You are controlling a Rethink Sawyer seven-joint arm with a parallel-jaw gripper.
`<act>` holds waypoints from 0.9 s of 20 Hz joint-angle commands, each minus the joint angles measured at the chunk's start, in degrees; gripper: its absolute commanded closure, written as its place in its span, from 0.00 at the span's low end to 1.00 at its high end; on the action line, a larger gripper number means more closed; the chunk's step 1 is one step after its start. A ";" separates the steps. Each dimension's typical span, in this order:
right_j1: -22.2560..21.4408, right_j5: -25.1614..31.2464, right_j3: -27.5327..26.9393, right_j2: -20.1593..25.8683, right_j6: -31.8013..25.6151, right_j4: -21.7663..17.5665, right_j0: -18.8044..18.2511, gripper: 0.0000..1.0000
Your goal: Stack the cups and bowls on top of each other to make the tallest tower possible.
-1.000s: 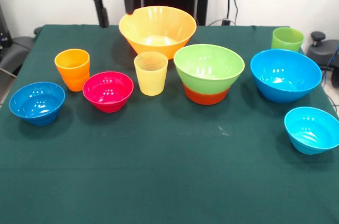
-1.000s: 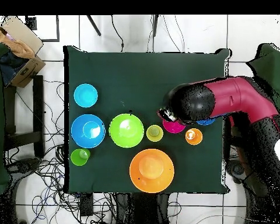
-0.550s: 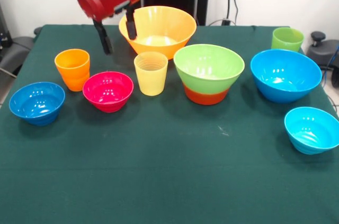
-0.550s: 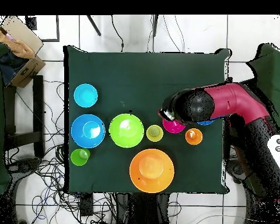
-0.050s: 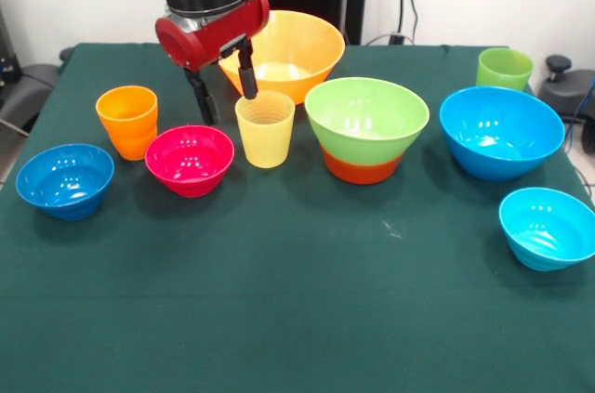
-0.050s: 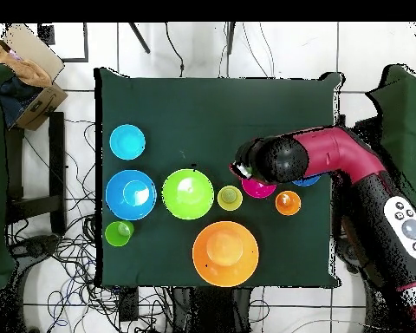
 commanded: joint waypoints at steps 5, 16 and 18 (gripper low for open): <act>-0.65 3.49 0.65 1.24 -20.51 -0.17 -1.38 0.00; -1.80 6.56 1.29 4.45 -26.23 2.04 -6.00 0.00; -1.47 4.66 2.28 4.12 -25.17 1.05 -6.02 0.00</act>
